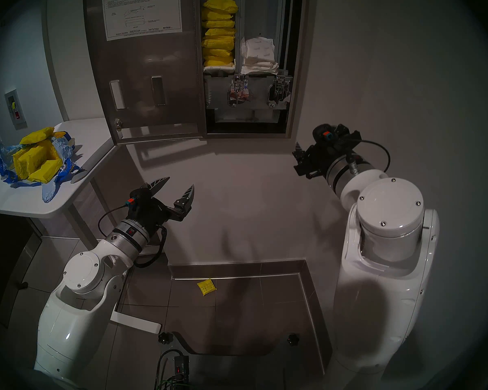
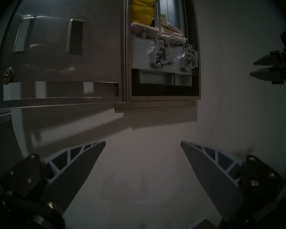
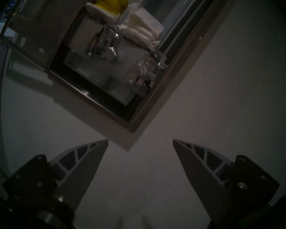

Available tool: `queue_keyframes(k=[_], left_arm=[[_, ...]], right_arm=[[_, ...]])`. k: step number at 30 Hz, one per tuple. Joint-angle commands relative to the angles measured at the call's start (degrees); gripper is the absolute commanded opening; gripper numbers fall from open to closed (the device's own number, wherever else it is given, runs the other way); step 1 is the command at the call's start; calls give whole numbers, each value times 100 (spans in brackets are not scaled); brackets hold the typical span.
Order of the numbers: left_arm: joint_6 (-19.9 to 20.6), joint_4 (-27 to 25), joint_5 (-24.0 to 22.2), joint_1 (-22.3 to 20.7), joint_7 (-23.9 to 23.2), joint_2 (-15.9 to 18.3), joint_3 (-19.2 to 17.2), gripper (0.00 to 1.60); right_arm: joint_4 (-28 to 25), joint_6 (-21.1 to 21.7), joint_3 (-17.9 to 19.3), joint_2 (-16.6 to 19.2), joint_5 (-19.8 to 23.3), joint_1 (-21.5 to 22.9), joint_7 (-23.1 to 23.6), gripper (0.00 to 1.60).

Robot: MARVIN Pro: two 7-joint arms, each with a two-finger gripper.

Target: Open the dispenser door, put the pads inside, close the door

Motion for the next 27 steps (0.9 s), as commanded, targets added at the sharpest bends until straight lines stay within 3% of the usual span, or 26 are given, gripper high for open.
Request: queue_keyframes(k=[1,3,4,11,13,19,27], left_arm=[[-58,-178,-13,-101,-10,-1,-37,160],[-58,-180,-12,-101,-13,-3,-39,160],[-57,-183,-11,-100,-16,-6,-42,160],[-57,-189,-9,-97,-25,-13,-49,160],[-56,-193,-8,-96,-31,-18,-53,160],[-55,-197,-5,-94,-38,-24,-58,160],[-52,-203,-1,-90,-53,-36,-68,160]], right_arm=[[-207,129,-113,33,97,-526,-500,152],[-207,97,-166,20,152,-709,-679,157],[-207,-22,-249,-11,253,-1047,-1019,160],[-207,-243,-340,-58,418,-1272,-1359,160],[-207,-436,-432,-58,564,-1392,-1764,160],[-207,-721,-501,-54,765,-1495,-2109,160],[-207,-1176,-665,-44,1062,-1833,-2942,160]])
